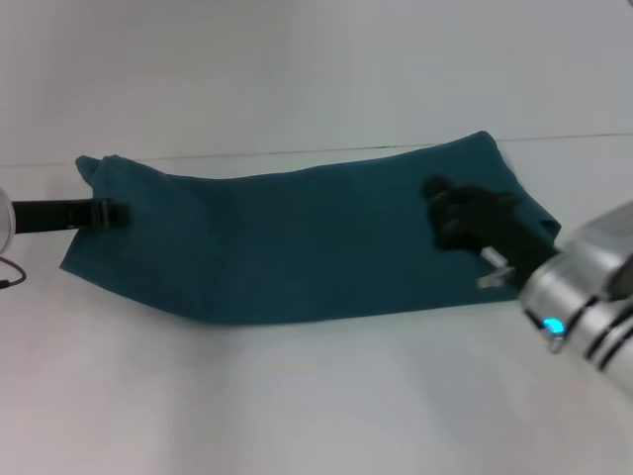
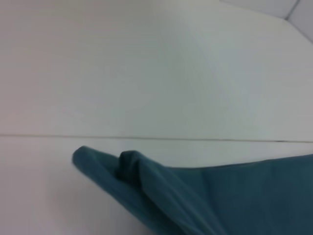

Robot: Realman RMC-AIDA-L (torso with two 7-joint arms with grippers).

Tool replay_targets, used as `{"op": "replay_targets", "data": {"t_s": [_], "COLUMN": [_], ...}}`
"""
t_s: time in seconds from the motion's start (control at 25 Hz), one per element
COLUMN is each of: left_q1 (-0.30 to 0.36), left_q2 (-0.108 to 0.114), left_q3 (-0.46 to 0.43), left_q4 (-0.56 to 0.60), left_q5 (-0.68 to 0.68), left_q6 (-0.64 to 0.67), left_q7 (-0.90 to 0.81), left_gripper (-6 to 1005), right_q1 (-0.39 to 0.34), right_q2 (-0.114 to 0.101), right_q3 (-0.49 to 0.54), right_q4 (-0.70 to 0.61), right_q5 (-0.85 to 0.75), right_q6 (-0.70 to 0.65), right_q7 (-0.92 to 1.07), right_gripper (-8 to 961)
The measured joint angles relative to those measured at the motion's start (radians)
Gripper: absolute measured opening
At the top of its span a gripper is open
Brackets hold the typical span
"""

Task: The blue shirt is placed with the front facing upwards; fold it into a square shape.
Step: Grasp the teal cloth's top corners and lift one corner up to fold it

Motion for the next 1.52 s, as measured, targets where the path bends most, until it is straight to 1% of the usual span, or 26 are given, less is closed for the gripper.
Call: {"op": "replay_targets", "data": {"t_s": [0.08, 0.16, 0.32, 0.48, 0.6, 0.76, 0.92, 1.24, 1.52], "left_q1": [0.003, 0.005, 0.001, -0.002, 0.001, -0.003, -0.014, -0.011, -0.009], "left_q2": [-0.010, -0.012, -0.014, -0.013, -0.013, -0.012, -0.013, -0.011, -0.009], "left_q3": [0.000, 0.005, 0.010, 0.014, 0.032, 0.061, 0.073, 0.090, 0.090], "left_q4": [0.040, 0.069, 0.097, 0.119, 0.156, 0.200, 0.228, 0.248, 0.253], "left_q5": [0.000, 0.000, -0.006, -0.080, -0.133, -0.171, -0.195, -0.229, -0.232], "left_q6": [0.029, 0.056, 0.088, 0.113, 0.125, 0.136, 0.151, 0.157, 0.157], "left_q7": [-0.004, -0.015, -0.024, -0.018, -0.016, -0.023, -0.024, -0.023, -0.016], "left_gripper": [61, 60, 59, 59, 61, 61, 61, 60, 60], "right_q1": [0.041, 0.086, 0.146, 0.187, 0.207, 0.230, 0.258, 0.313, 0.321], "right_q2": [0.003, 0.007, 0.011, 0.010, 0.012, 0.013, 0.012, 0.013, 0.013], "right_q3": [0.005, 0.015, 0.056, 0.074, 0.090, 0.183, 0.295, 0.514, 0.658], "right_q4": [0.060, 0.114, 0.173, 0.199, 0.205, 0.225, 0.248, 0.296, 0.337], "right_q5": [0.001, 0.000, -0.003, -0.010, -0.055, -0.155, -0.273, -0.517, -0.688], "right_q6": [0.018, 0.039, 0.090, 0.155, 0.184, 0.233, 0.313, 0.458, 0.497], "right_q7": [-0.070, -0.118, -0.150, -0.147, -0.138, -0.126, -0.122, -0.122, -0.123], "right_gripper": [164, 109, -1, -1, -1, -1, -1, -1, -1]}}
